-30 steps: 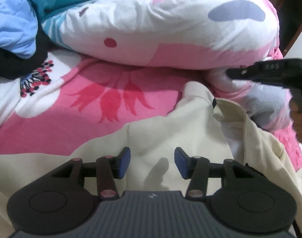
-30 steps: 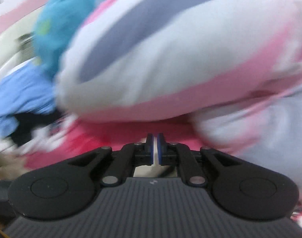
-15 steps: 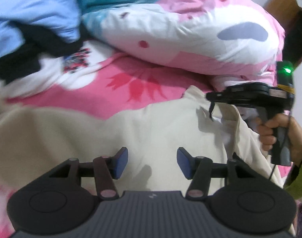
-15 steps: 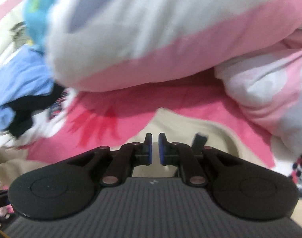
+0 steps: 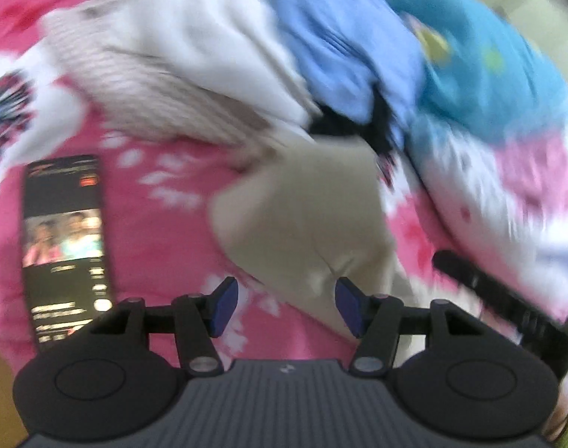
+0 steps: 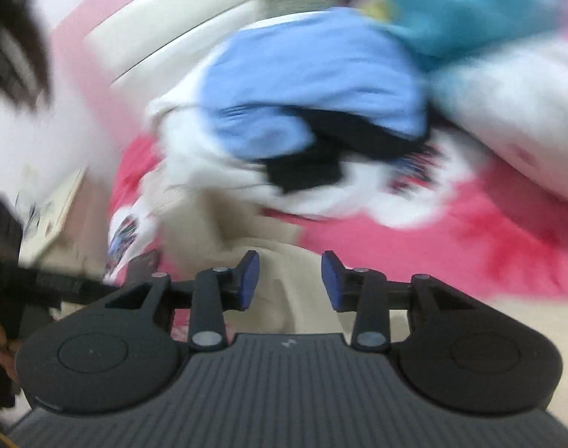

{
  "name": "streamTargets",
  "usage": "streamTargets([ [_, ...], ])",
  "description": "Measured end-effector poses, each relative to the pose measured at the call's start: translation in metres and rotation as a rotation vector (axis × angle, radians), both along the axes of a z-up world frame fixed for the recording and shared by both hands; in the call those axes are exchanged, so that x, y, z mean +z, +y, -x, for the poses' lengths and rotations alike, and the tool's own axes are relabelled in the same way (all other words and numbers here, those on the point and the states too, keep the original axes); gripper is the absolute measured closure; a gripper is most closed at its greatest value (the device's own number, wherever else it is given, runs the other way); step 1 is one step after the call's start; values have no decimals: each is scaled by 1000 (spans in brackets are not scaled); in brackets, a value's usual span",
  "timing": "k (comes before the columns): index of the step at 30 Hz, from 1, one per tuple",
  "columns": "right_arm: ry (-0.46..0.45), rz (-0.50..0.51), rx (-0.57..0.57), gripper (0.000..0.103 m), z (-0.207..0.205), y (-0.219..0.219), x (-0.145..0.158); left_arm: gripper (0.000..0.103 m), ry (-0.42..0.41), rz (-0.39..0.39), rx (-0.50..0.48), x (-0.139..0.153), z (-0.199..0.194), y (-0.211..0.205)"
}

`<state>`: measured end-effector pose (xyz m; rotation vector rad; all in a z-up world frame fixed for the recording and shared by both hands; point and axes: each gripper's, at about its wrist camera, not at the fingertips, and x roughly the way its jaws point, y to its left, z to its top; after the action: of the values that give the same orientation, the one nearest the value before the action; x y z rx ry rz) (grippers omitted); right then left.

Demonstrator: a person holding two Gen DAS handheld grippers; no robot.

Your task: Fold clothes

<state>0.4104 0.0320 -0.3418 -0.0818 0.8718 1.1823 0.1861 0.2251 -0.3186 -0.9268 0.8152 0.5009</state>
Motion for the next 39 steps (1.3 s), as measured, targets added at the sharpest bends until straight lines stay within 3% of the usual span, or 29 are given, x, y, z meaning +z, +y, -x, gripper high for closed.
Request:
streamTargets([
  [2,11,-23,34,55,7,26,11,43,-5,22,80,1,17,16],
  [4,98,-46,1,42,2,46,19,42,-8,24,105,2,33,21],
  [7,378,-64,-117,30,-30,74,10,42,-13,32,113,3,54,26],
  [10,633,100,-217,24,-62,113,-26,42,-19,36,117,4,73,30],
  [12,706,255,-236,23,-65,134,-52,41,-22,31,111,5,83,32],
  [14,778,267,-196,28,-55,144,-67,41,-23,37,107,4,91,34],
  [15,755,246,-161,46,-45,146,-63,41,-23,41,105,4,95,35],
  [16,732,225,-126,57,-36,148,-58,41,-23,46,102,3,99,36],
  [19,524,163,36,75,8,141,-21,41,-24,59,96,1,112,38],
  [22,254,117,226,76,61,129,19,40,-29,89,88,-3,119,43],
  [25,71,177,328,76,102,115,27,38,-46,150,73,-14,119,49],
  [29,33,247,310,76,115,92,7,37,-50,160,14,-23,105,50],
  [35,-45,151,324,77,127,56,21,26,-118,168,-157,-27,71,49],
  [39,-88,128,359,77,130,47,30,19,-167,181,-221,-27,41,49],
])
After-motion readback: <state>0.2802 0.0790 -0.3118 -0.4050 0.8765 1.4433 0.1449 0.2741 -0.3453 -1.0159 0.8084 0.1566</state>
